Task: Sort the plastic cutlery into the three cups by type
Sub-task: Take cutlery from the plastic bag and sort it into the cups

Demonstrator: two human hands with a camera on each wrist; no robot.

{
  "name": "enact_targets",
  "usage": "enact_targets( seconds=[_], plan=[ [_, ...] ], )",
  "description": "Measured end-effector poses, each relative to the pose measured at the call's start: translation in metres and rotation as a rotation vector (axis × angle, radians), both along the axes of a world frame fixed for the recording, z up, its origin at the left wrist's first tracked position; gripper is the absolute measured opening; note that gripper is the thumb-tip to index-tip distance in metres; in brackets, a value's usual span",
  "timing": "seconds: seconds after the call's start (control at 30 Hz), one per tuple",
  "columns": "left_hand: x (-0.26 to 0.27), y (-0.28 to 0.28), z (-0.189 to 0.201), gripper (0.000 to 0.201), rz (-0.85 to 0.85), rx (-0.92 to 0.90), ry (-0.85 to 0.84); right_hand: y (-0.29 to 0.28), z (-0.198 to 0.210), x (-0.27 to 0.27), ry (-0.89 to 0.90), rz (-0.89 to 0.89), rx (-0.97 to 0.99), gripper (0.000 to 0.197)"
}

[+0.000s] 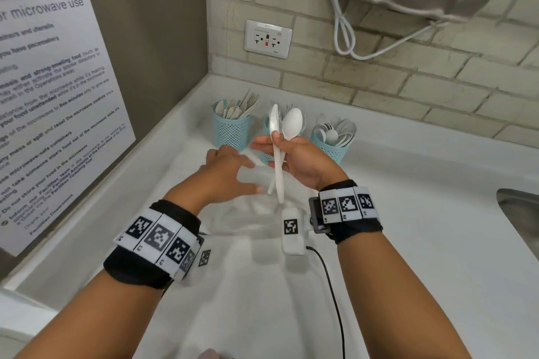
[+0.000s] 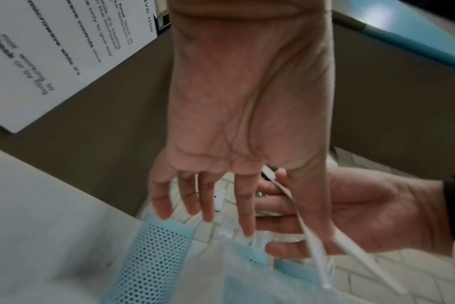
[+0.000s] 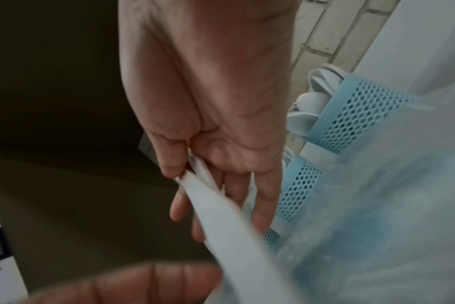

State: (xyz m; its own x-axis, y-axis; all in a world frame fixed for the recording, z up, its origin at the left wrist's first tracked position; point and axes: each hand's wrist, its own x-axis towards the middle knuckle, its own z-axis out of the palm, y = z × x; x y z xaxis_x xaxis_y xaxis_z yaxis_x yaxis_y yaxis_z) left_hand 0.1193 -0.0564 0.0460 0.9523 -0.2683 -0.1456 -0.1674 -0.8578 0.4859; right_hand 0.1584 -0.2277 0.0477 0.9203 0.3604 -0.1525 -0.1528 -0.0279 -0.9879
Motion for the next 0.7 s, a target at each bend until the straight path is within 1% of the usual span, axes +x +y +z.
enact_targets(
  seconds=[0.03,0.07,0.1,0.13,0.2,0.3,0.4,0.5,0.53,0.63,0.67,0.7],
  plan=[
    [0.001,-0.004,0.004,0.051,0.005,-0.159,-0.026,0.003,0.001,0.000,0.003,-0.020,0.018,0.034],
    [0.001,-0.007,0.006,0.042,0.000,-0.337,-0.008,0.006,0.002,-0.001,0.012,-0.033,0.041,0.034],
    [0.002,-0.011,0.006,0.034,-0.012,-0.501,0.041,0.009,0.001,-0.002,0.022,-0.036,0.056,0.034],
    [0.003,-0.015,0.006,0.028,-0.021,-0.617,0.085,0.012,0.001,-0.002,0.035,-0.033,0.070,0.034],
    [0.005,-0.019,0.001,0.022,-0.006,-0.737,0.119,0.015,-0.001,-0.004,0.056,-0.034,0.080,0.035],
    [0.007,-0.023,-0.005,0.020,0.055,-0.880,0.173,0.016,-0.005,-0.005,0.074,-0.036,0.080,0.035],
    [0.005,-0.023,-0.009,0.017,0.094,-0.957,0.250,0.014,-0.005,-0.005,0.097,-0.036,0.061,0.034],
    [0.006,-0.024,-0.012,0.018,0.149,-0.997,0.269,0.013,-0.004,-0.004,0.082,-0.093,-0.004,0.033],
    [0.006,-0.024,-0.012,0.018,0.166,-0.997,0.268,0.013,-0.004,-0.003,0.056,-0.135,-0.032,0.031],
    [0.009,-0.024,-0.014,0.019,0.215,-0.964,0.244,0.008,-0.005,0.002,-0.065,-0.284,-0.106,0.016],
    [0.009,-0.025,-0.014,0.019,0.221,-0.944,0.235,0.006,-0.005,0.002,-0.097,-0.315,-0.089,0.018],
    [0.010,-0.025,-0.014,0.019,0.223,-0.928,0.231,0.004,-0.005,0.003,-0.117,-0.330,-0.046,0.024]
  ],
)
